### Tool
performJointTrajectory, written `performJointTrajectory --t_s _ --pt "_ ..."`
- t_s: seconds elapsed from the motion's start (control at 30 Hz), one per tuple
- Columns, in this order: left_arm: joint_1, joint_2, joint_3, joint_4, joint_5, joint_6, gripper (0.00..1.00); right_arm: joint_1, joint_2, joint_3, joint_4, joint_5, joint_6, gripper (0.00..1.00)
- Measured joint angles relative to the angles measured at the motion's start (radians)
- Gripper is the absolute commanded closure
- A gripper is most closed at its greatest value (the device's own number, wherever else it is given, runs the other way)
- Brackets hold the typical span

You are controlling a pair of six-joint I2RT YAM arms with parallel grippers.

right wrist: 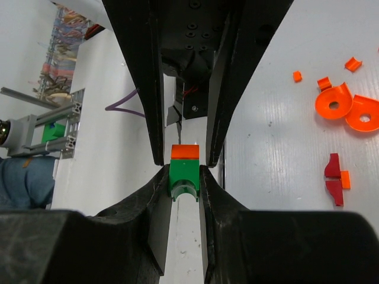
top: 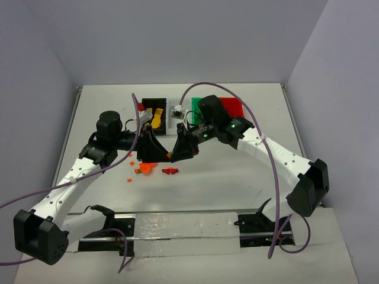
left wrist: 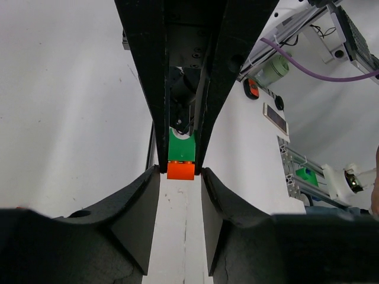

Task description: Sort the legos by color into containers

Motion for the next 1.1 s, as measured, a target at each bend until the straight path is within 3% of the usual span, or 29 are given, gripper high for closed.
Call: performJointTrajectory --t_s 0.2,0.37,0.53,0.6,0.67,0.97,1.1 --pt "-0.002 0.001 0.000 0.002 0.003 -0.001 0.73 0.001 0.000 0.000 -0.010 0.002 -0.010 1.00" --pt "-0.003 0.002 0.000 0.002 0.007 0.002 1.00 0.003 0.000 0.000 -0.017 0.009 -0.015 1.00" --pt "-0.003 0.004 0.000 -0.010 0.006 0.009 1.00 0.005 0.000 0.000 -0.025 0.017 -0.016 0.86" --pt "-0.004 0.005 0.000 -0.018 0.006 0.015 1.00 0.007 0.001 0.000 -0.030 0.022 -0.017 0.61" --pt "-0.006 0.005 0.000 -0.027 0.004 0.030 1.00 0.008 0.001 0.000 -0.034 0.023 -0.020 0.54" --pt "-0.014 0.005 0.011 -0.106 0.007 0.110 1.00 0.011 0.002 0.000 -0.042 0.047 -0.045 0.53" --pt "-0.014 0.005 0.011 -0.139 0.007 0.141 1.00 0.011 0.002 0.000 -0.043 0.048 -0.049 0.59"
